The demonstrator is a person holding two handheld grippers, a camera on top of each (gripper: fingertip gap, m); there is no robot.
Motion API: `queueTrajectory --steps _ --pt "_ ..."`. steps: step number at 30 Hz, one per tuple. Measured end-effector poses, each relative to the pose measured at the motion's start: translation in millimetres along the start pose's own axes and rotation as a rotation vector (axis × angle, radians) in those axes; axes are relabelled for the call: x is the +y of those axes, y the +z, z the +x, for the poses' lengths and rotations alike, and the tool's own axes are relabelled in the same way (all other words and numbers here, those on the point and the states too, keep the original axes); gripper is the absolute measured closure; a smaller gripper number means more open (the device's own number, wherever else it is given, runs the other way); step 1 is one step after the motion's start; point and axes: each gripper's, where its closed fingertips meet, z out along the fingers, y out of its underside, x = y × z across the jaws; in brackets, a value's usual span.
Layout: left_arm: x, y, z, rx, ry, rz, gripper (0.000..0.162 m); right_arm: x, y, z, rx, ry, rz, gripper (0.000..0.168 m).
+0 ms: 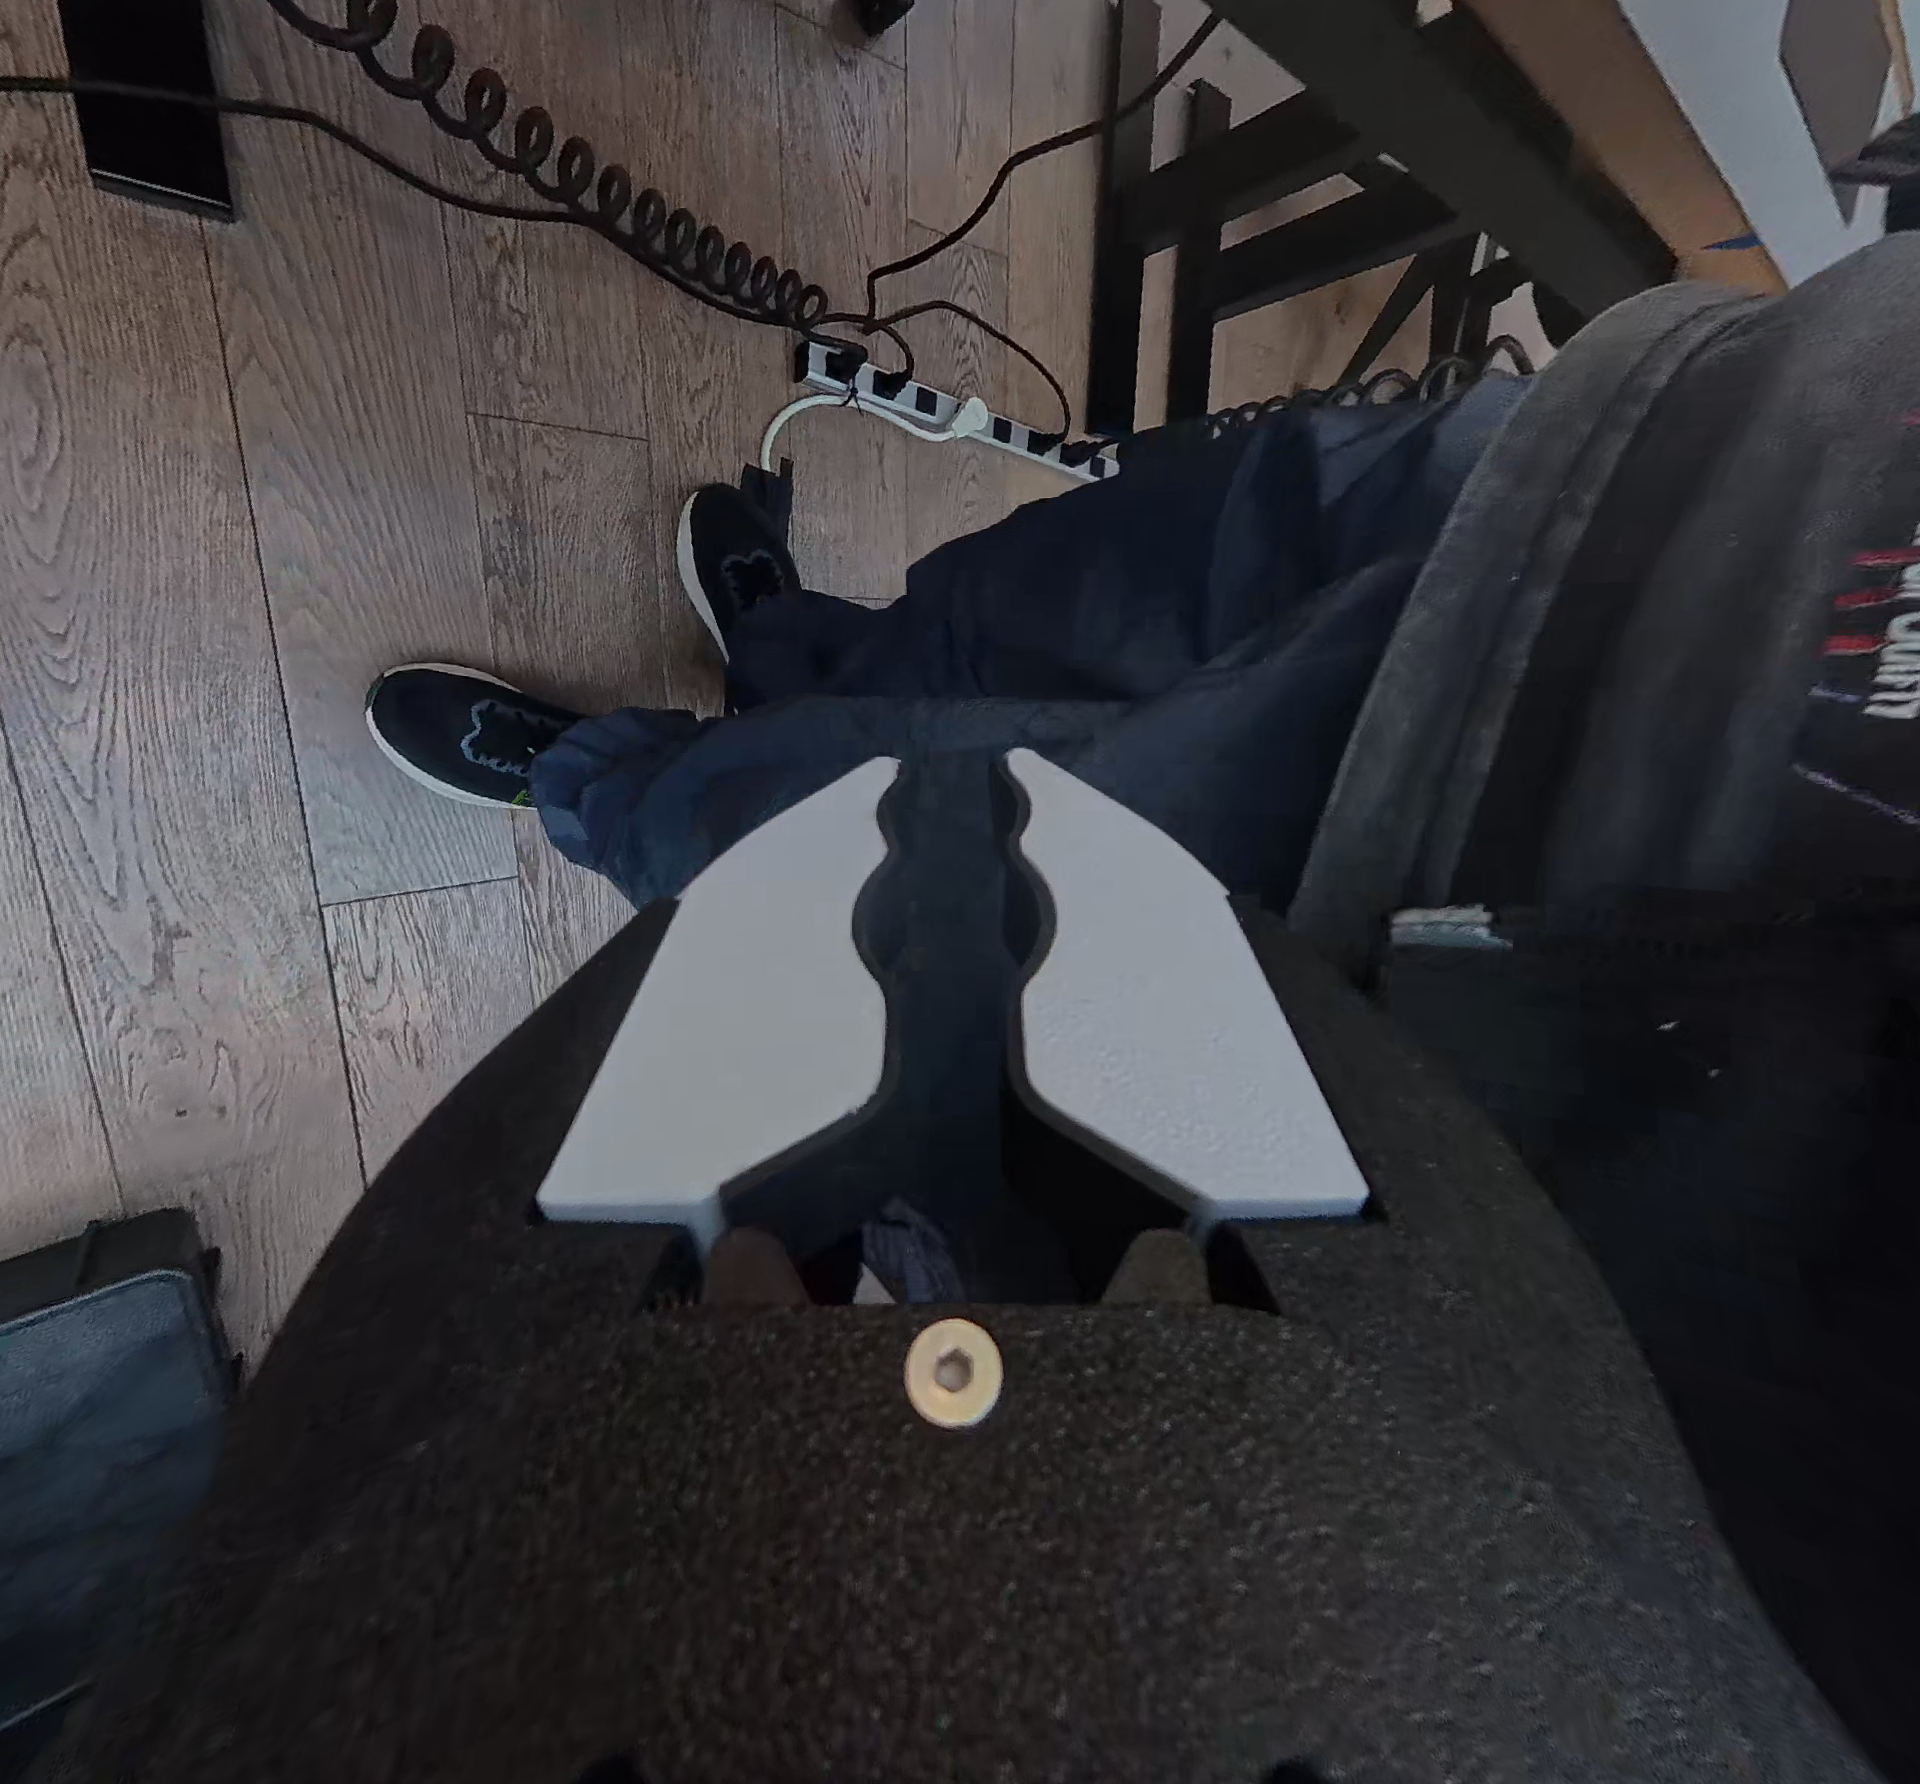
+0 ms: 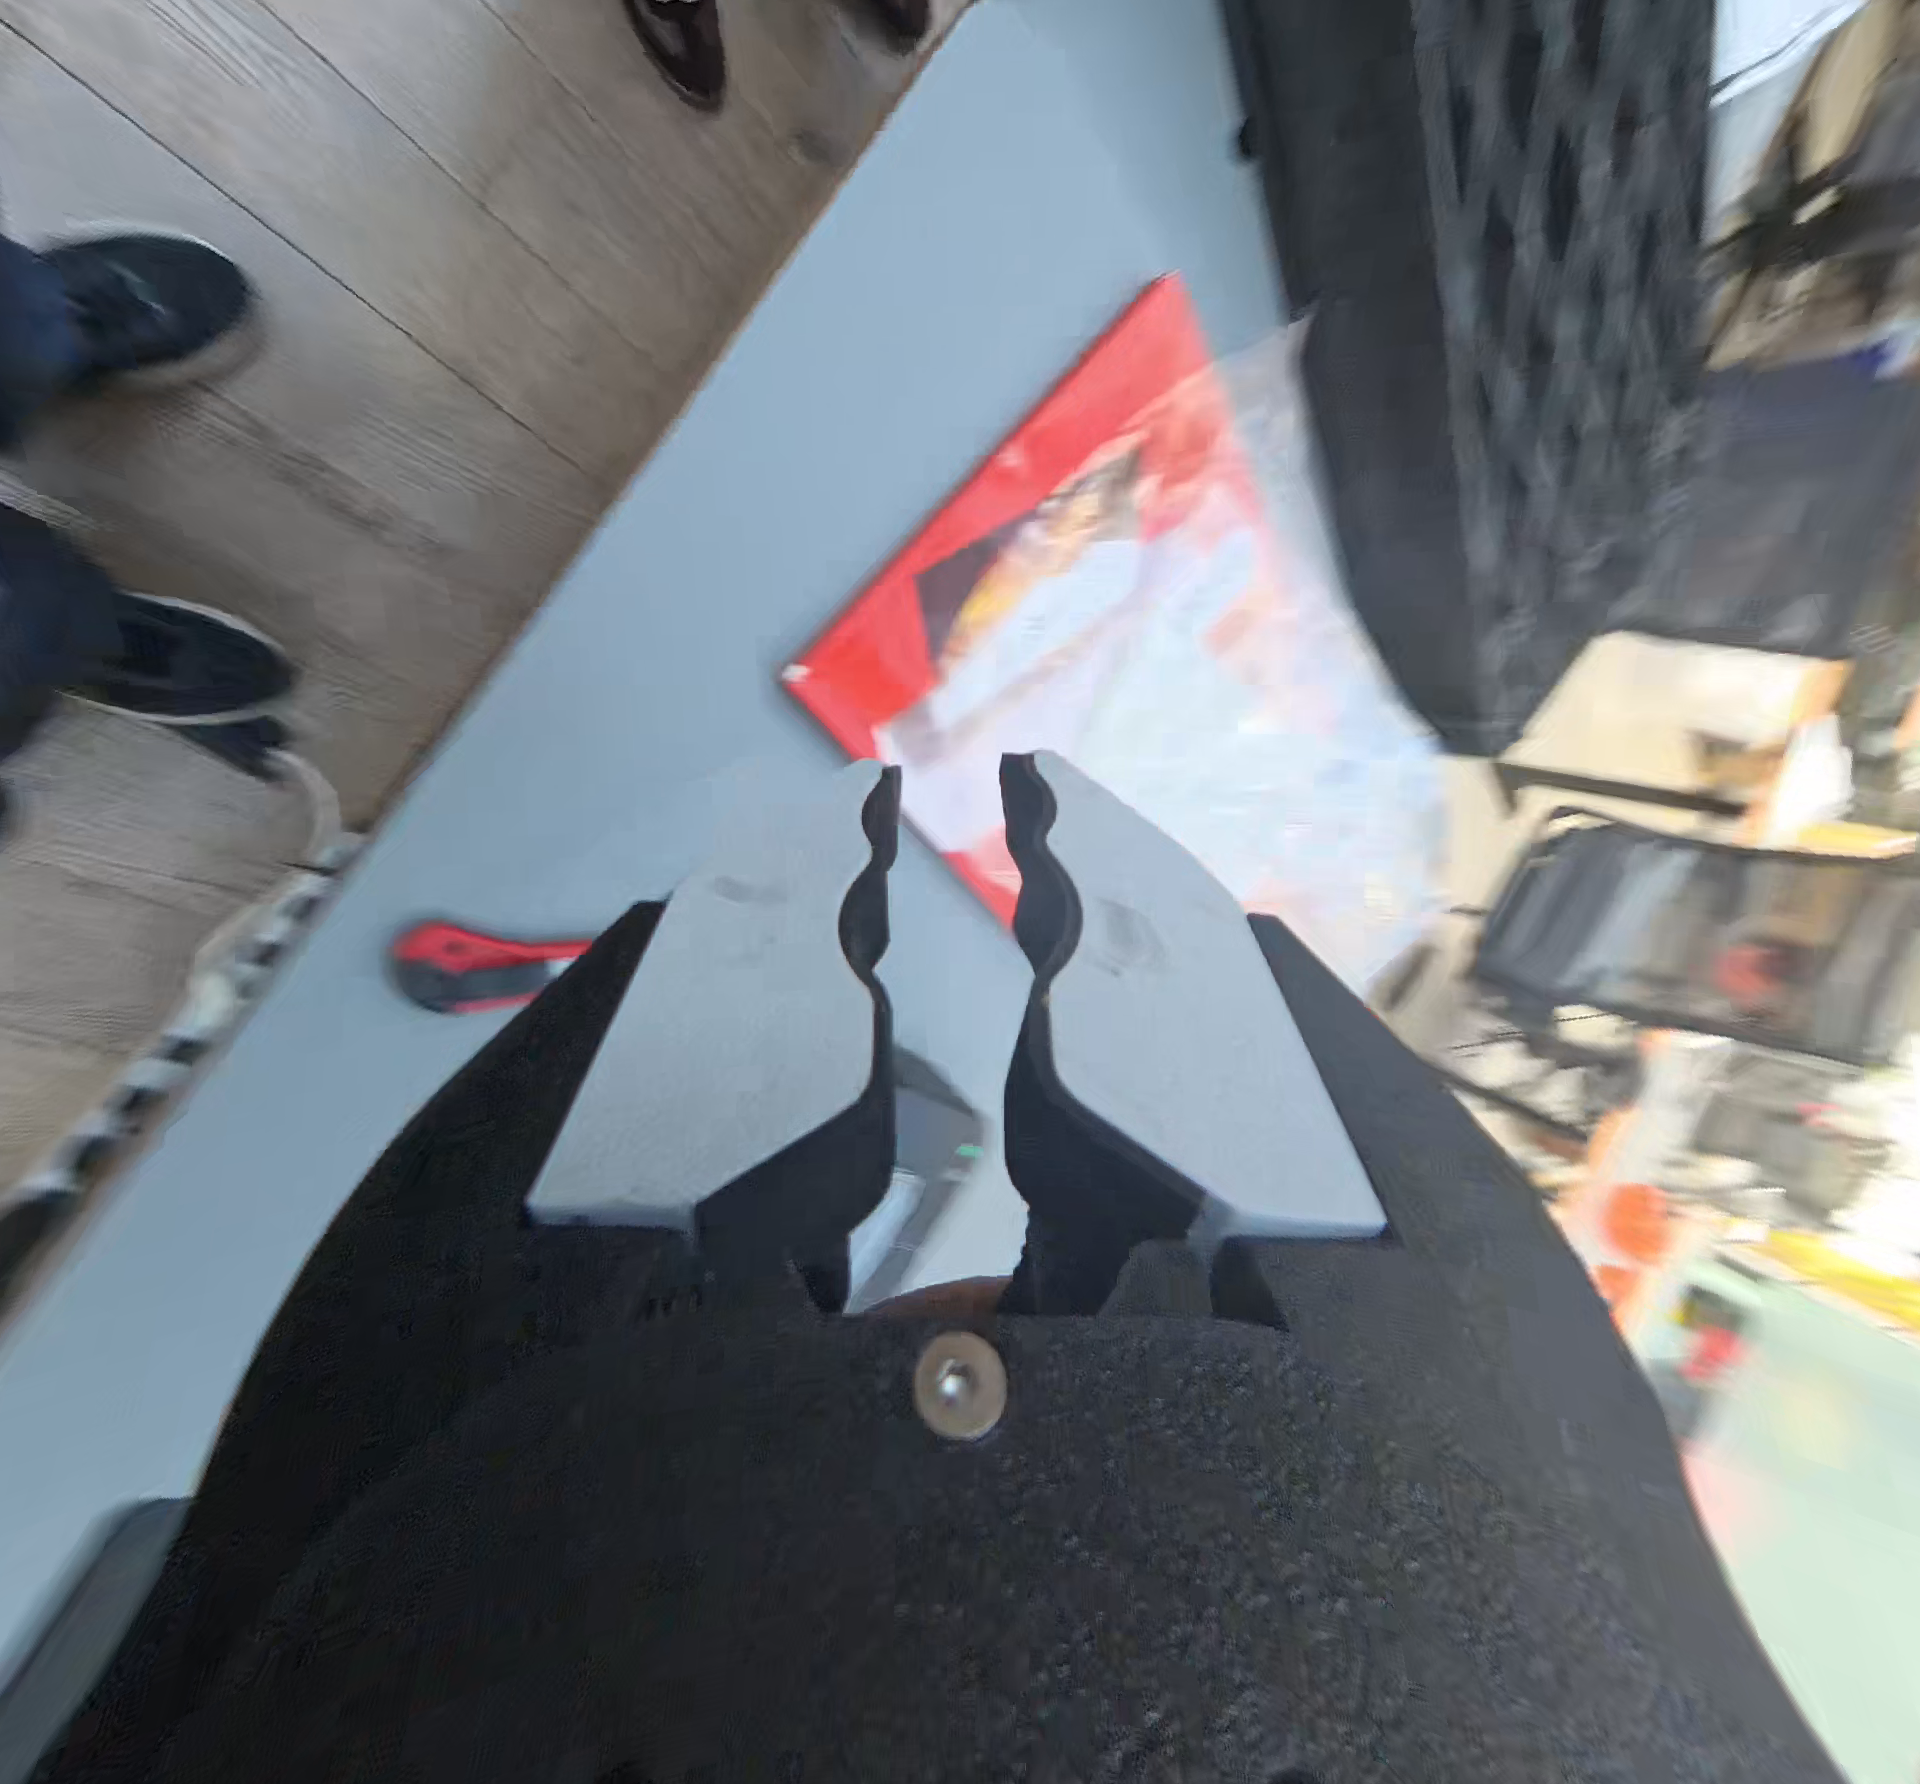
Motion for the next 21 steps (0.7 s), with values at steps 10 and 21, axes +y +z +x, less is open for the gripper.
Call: queueTrajectory --steps 10,21 --pt "3 20 12 -0.075 -0.005 -0.071 0.147 -99 -259 264 0.898 -1.113 0.019 0.149" --pt "51 18 21 -0.14 0.057 -0.281 0.147 -106 -308 387 0.692 -1.166 -0.762 0.156"
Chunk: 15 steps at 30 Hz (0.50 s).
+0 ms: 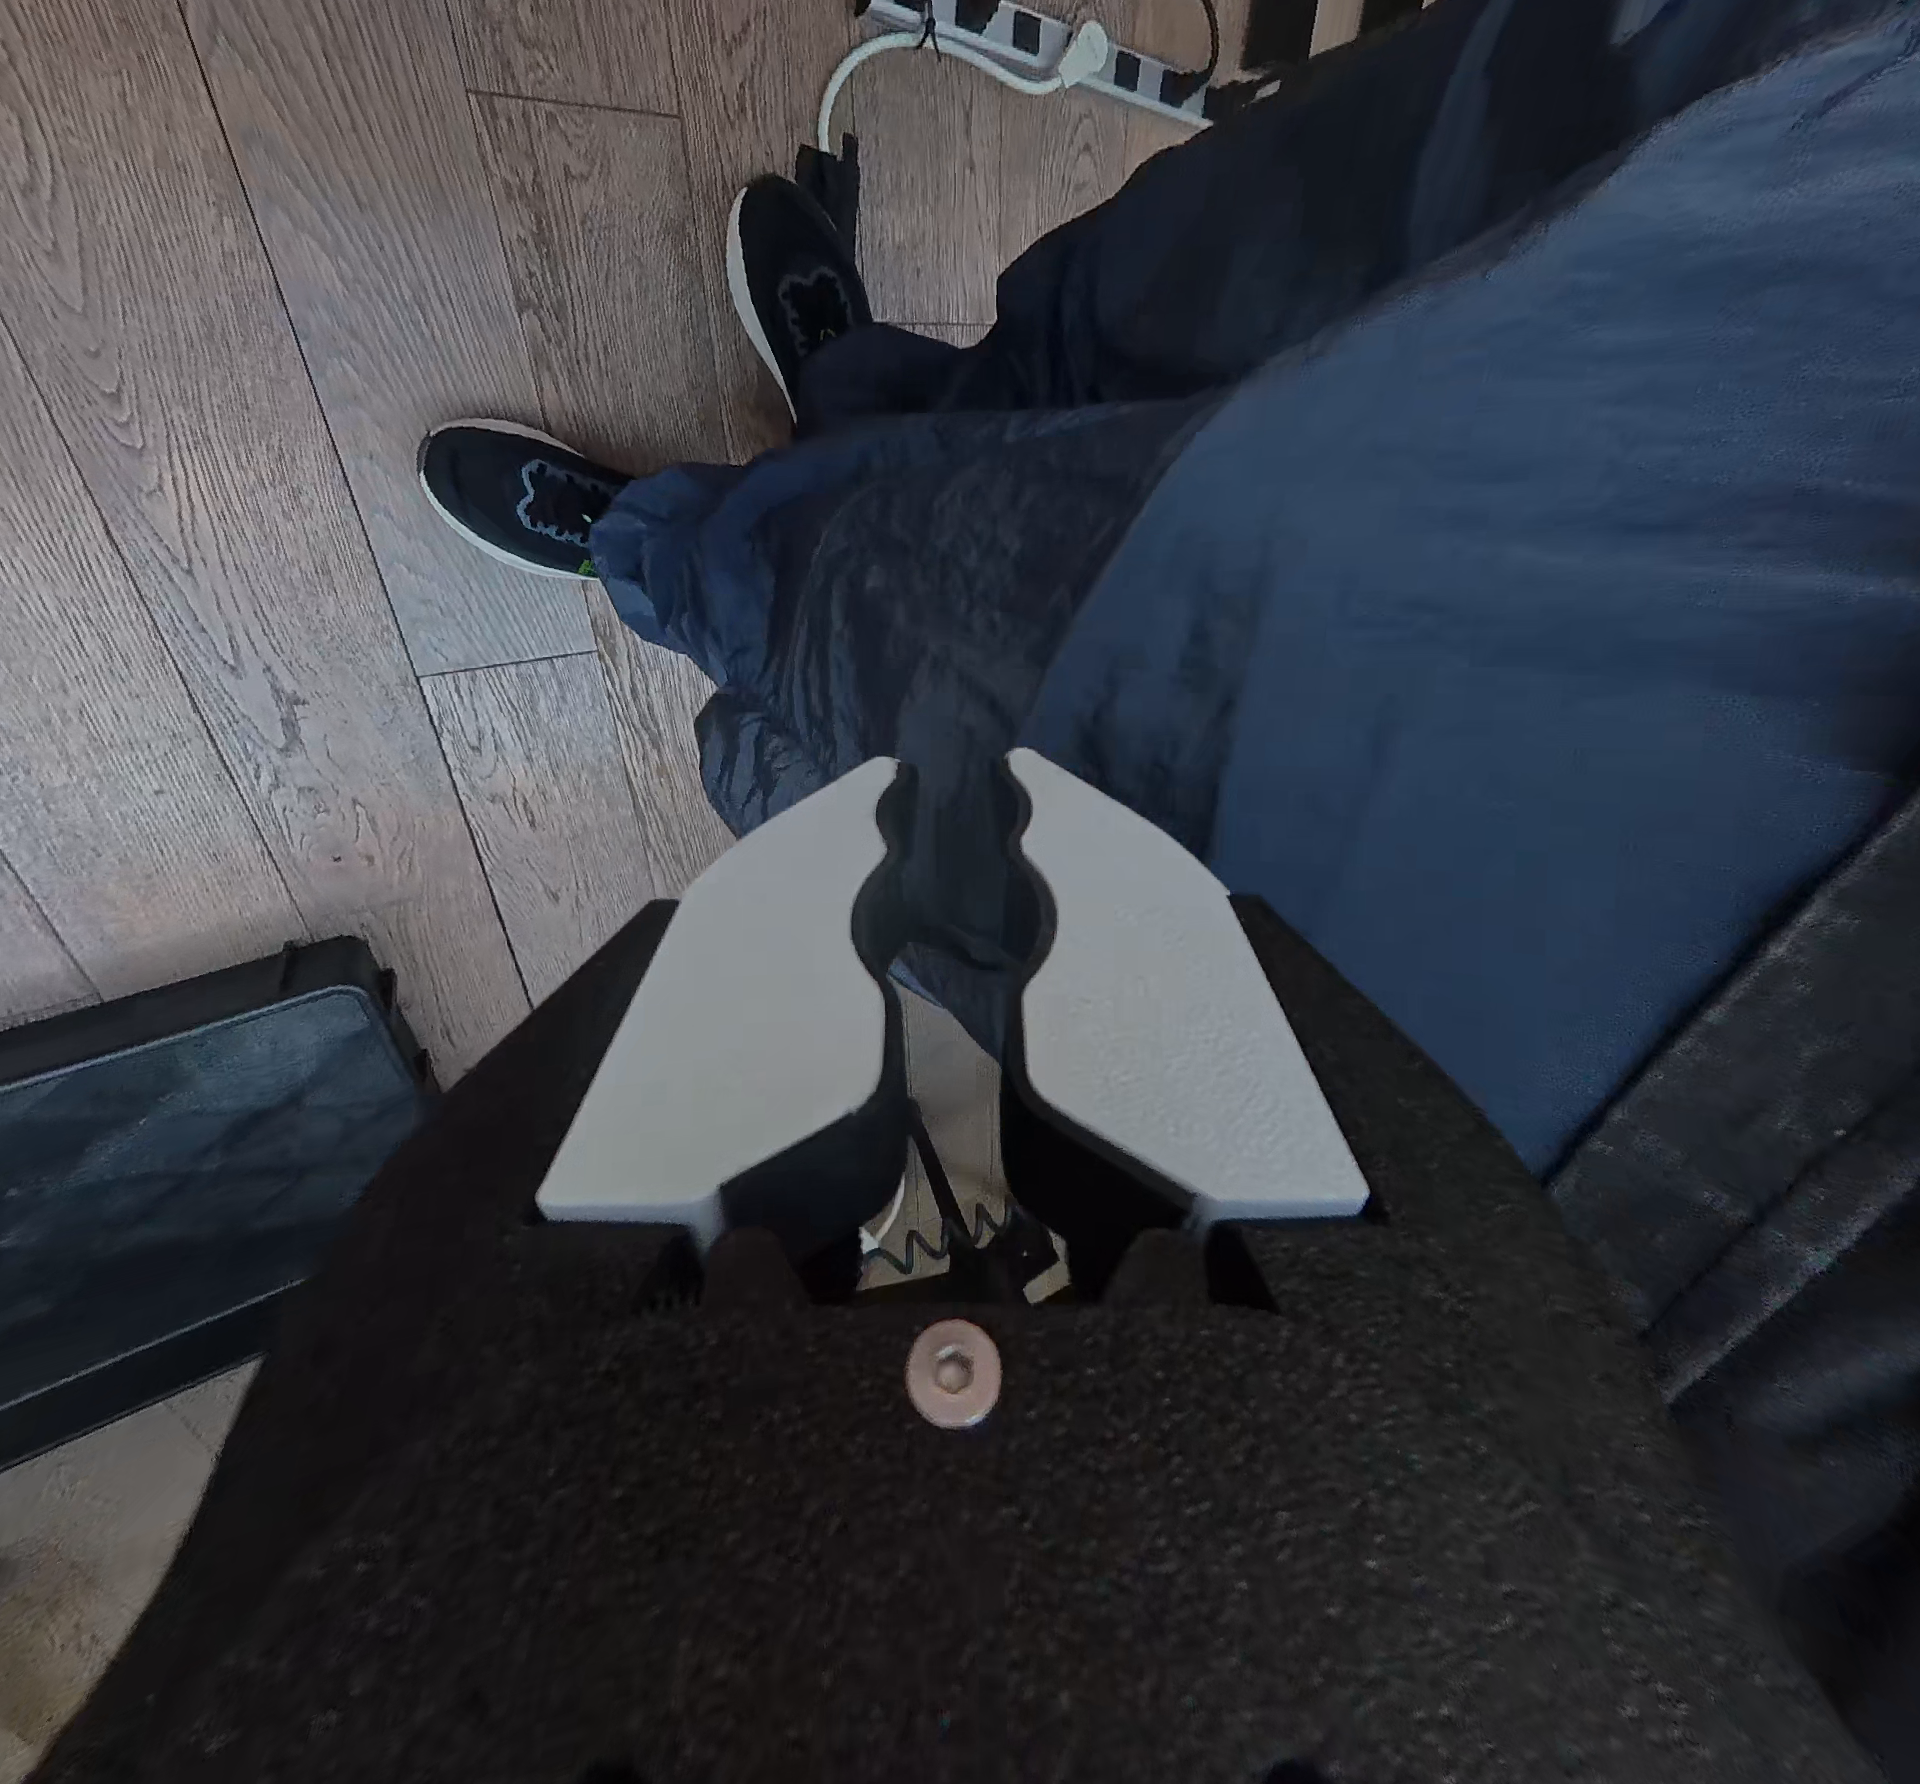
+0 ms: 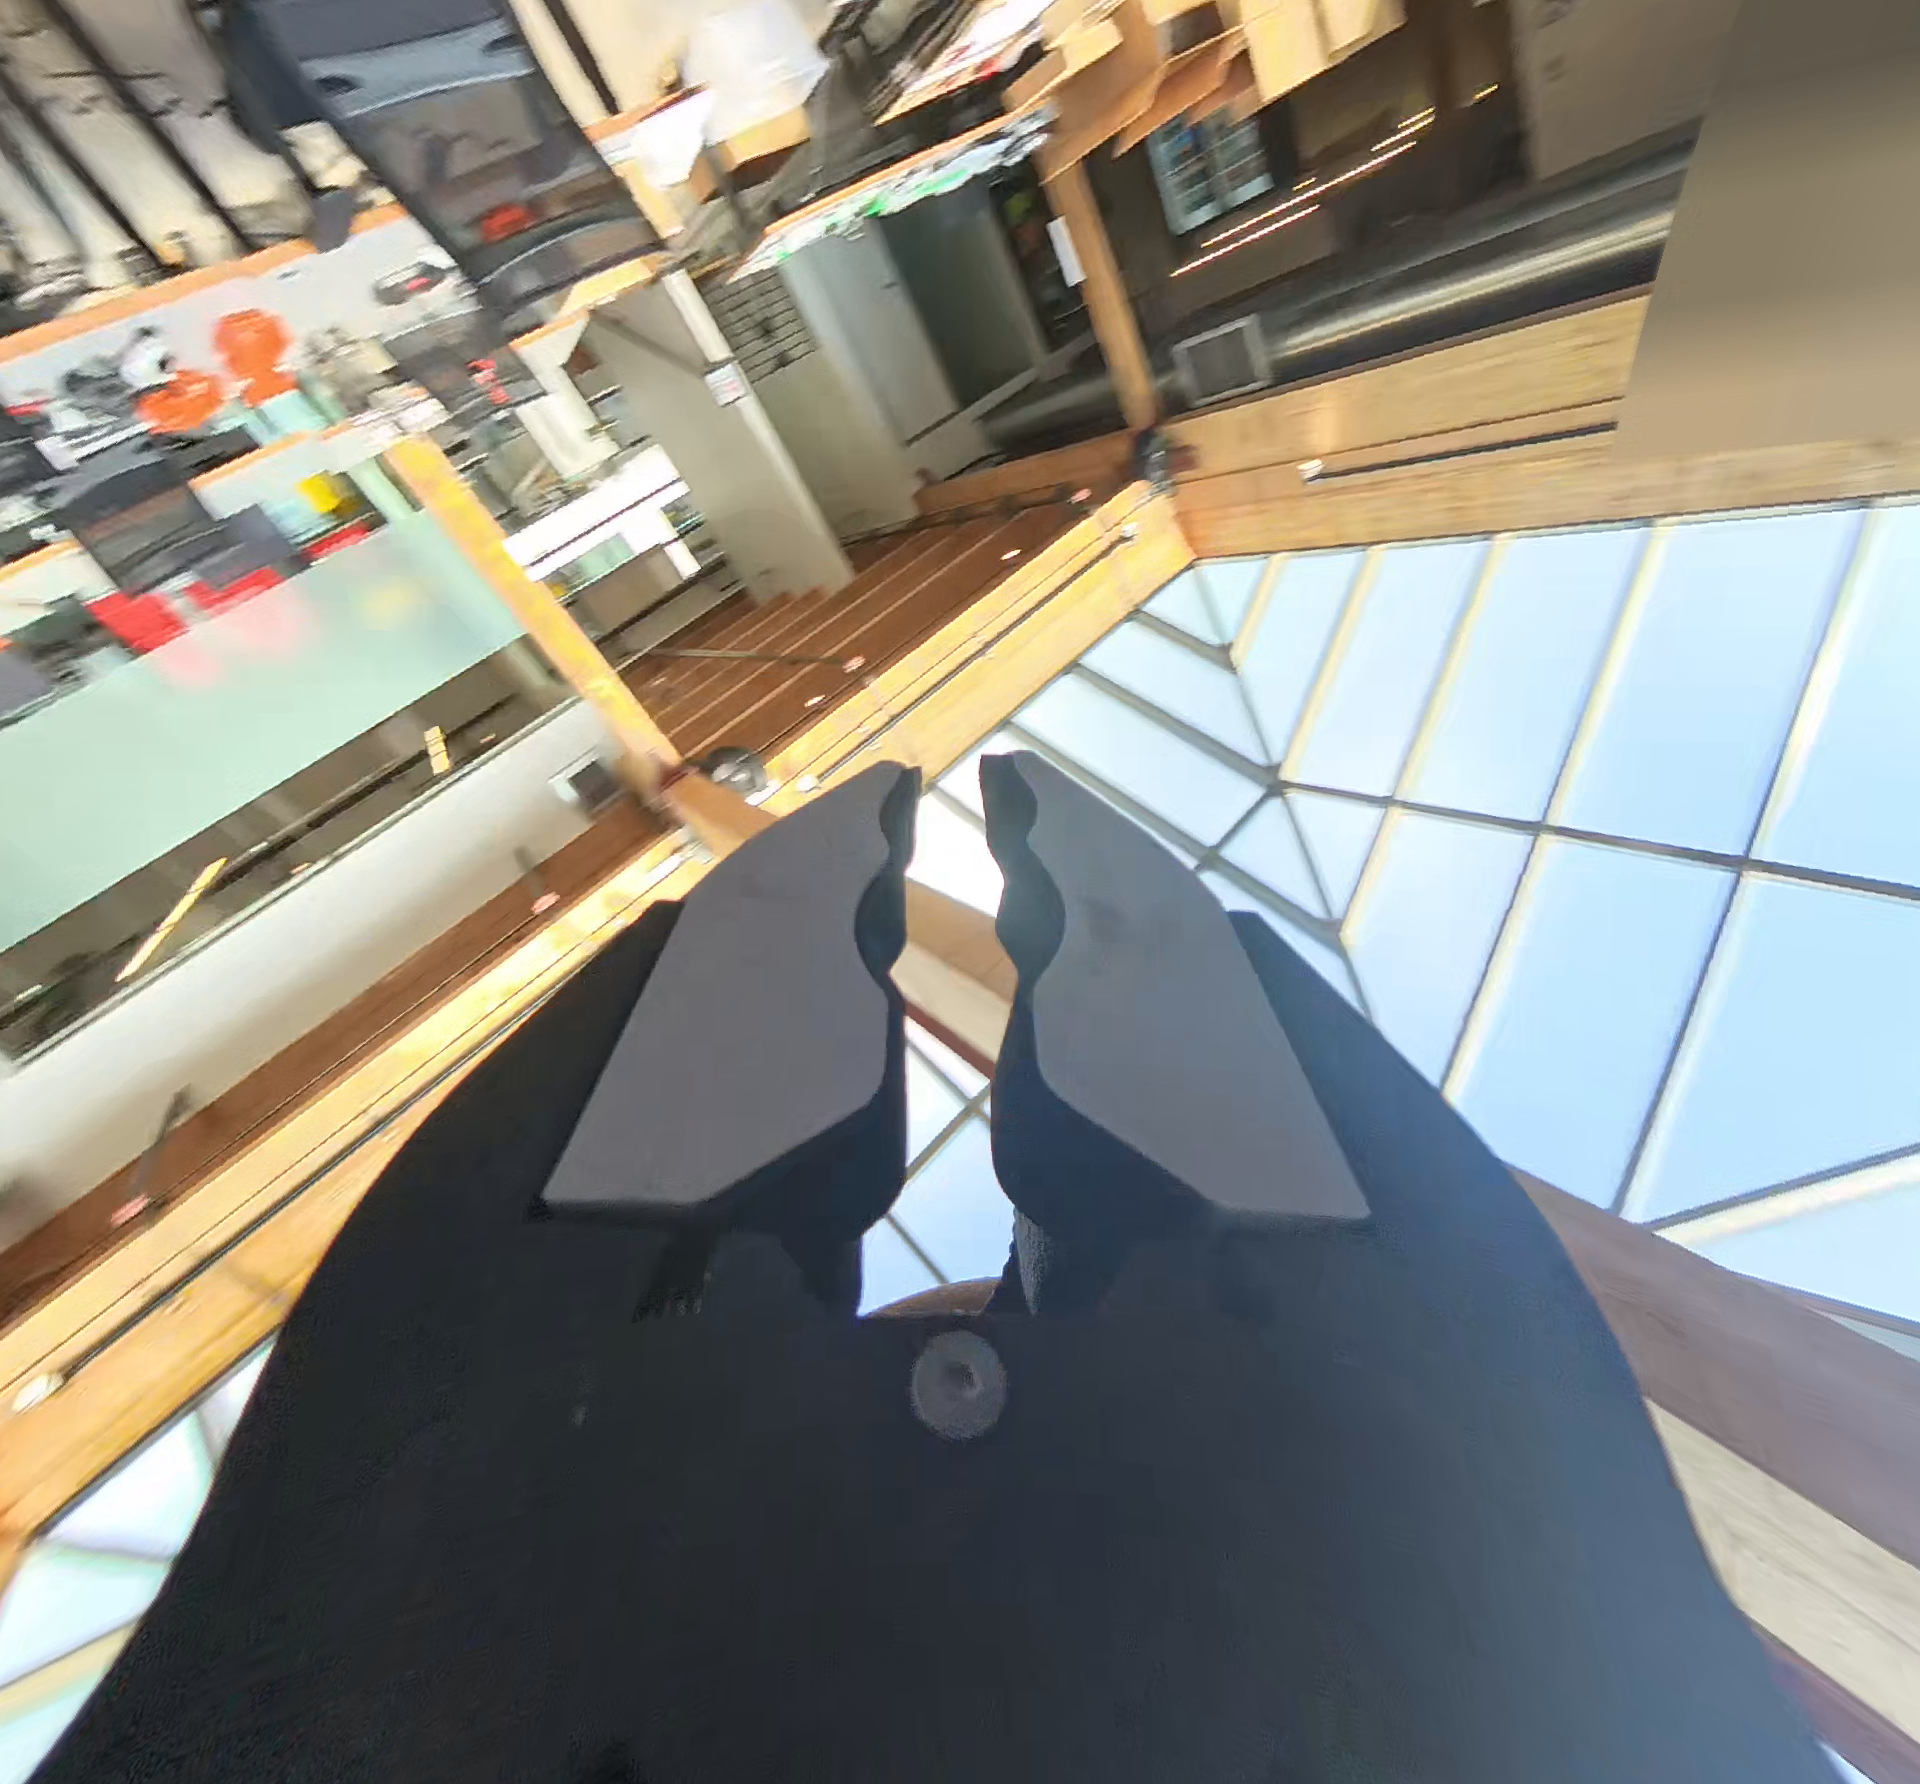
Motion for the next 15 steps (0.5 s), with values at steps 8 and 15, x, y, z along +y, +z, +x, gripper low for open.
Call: queueTrajectory --steps 8,15 --pt "-4 -15 -12 -0.027 0.012 -0.029 0.148 42 -40 22 -0.365 0.089 -0.189 0.162" --pt "-37 -21 -9 -0.027 0.052 0.025 0.147 39 -39 28 -0.415 0.134 -0.19 0.162"
